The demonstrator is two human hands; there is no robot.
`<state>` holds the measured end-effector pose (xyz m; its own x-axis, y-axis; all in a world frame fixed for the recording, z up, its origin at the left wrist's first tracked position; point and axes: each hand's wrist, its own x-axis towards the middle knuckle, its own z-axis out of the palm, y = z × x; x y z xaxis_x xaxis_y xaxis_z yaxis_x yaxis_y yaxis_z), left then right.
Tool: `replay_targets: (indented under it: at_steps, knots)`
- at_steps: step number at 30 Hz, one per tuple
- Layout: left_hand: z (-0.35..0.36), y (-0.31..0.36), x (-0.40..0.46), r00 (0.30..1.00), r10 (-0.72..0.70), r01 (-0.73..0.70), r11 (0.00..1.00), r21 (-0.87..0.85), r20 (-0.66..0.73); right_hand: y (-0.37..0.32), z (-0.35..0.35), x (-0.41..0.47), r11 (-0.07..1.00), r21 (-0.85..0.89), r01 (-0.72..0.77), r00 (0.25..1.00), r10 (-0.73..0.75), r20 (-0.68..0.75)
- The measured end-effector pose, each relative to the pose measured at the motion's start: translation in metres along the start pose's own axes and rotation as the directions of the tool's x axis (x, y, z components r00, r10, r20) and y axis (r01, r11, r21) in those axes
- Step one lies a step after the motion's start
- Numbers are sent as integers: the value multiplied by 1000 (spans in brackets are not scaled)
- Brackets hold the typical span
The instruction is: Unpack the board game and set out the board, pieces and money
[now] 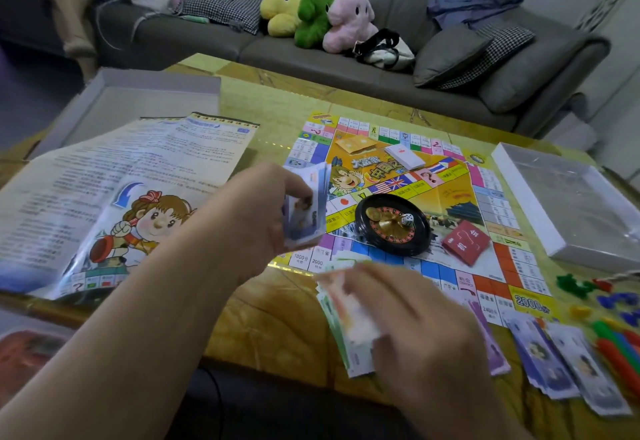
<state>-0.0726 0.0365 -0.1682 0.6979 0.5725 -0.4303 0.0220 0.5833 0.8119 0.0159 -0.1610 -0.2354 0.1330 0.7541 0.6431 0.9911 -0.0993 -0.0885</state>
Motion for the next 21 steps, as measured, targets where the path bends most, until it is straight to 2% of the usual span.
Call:
replay_targets:
  at_steps: [2,4,8,13,16,18,21]
  knots:
    - [9,-5,-7,993,-55,61,997,-57,109,25,-12,18,993,-74,-87,995,84,-50]
    - [20,-11,-10,978,-109,127,987,-97,178,39,-18,31,984,-152,-94,995,87,-50]
    - [34,-25,-2,954,-215,242,964,-111,207,48,-17,37,970,-240,-37,999,32,-25]
    - [38,-32,7,940,-222,259,959,-118,258,55,-11,27,973,-230,-13,1000,13,-5]
    - [44,-42,10,962,-233,236,972,-5,144,49,-9,22,996,-73,-44,998,47,50]
    - [50,-48,13,977,-211,209,975,70,17,41,-9,21,984,101,-146,987,138,76]
    - [61,-48,16,991,-81,96,985,145,-107,29,-16,21,847,350,-400,916,360,174]
